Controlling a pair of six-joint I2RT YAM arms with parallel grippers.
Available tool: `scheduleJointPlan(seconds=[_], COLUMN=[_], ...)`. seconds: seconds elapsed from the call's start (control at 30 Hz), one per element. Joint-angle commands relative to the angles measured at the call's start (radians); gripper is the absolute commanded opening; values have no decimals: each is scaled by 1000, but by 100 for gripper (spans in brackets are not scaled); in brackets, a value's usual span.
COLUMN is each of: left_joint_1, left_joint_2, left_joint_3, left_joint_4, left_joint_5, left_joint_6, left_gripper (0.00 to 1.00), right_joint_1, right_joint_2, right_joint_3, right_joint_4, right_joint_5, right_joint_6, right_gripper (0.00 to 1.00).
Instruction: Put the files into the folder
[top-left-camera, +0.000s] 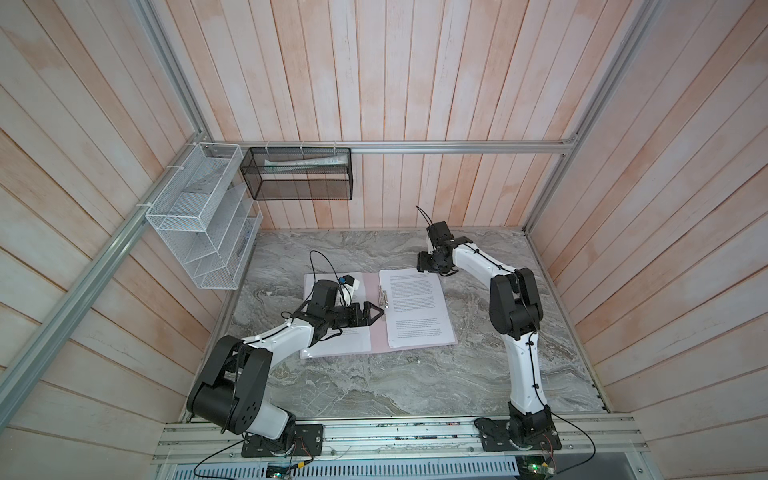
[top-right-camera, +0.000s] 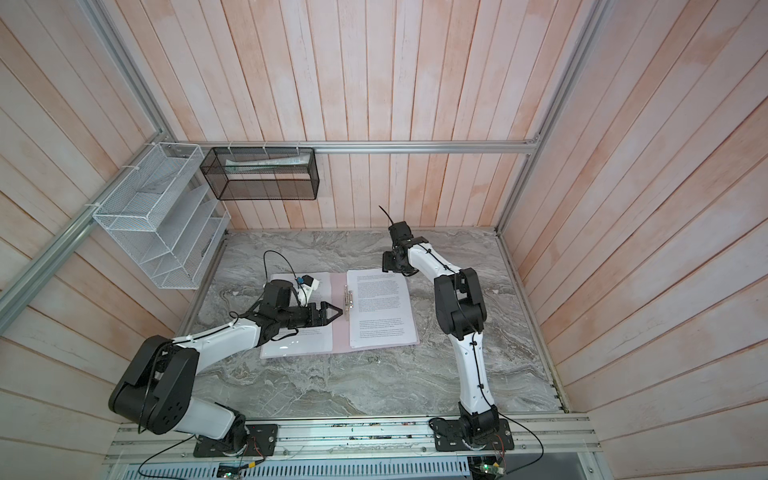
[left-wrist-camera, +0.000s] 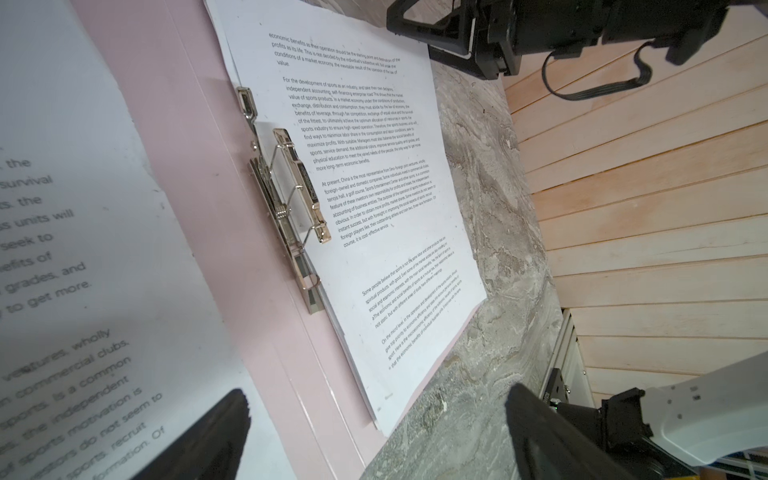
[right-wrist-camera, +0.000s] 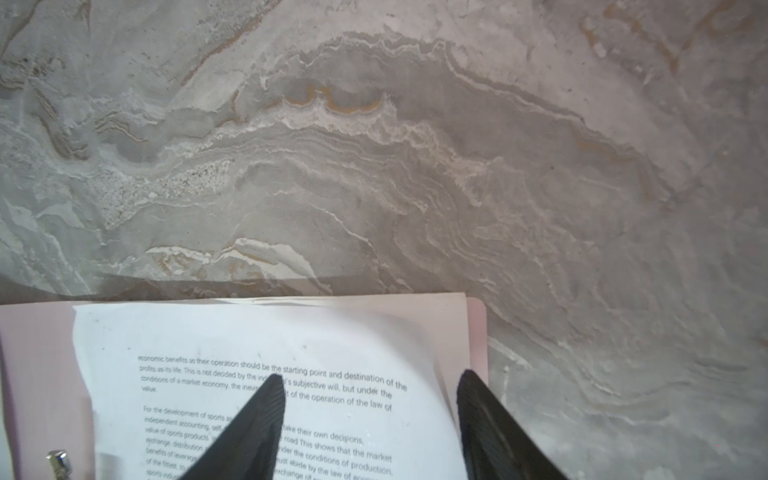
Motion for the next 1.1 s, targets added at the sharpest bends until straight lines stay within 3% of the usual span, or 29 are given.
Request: scheduleJointPlan(seconds=[0.0, 0.43, 0.77, 0.9, 1.07], left_joint_1=[4, 4, 4, 4, 4], left_joint_2=[-18, -31, 12, 26, 53], left_joint_3=[-15, 29, 90, 102, 106], left_joint_4=[24, -25, -21, -5, 44], left_joint_5=[-4, -42, -50, -60, -59], left_joint_6=[4, 32, 7, 7, 4], left_gripper=[98, 98, 98, 98, 98], right_joint_1=[5, -25, -42, -48, -45], right_joint_2=[25, -70, -262, -319, -425], right_joint_3=[29, 35, -252, -376, -560], right_joint_4=[-36, -72, 41, 136, 315], right_joint_5=[18, 76, 37, -94, -366], right_joint_6=[-1, -34, -40, -22, 13], right_gripper=[65, 66, 65, 59, 55])
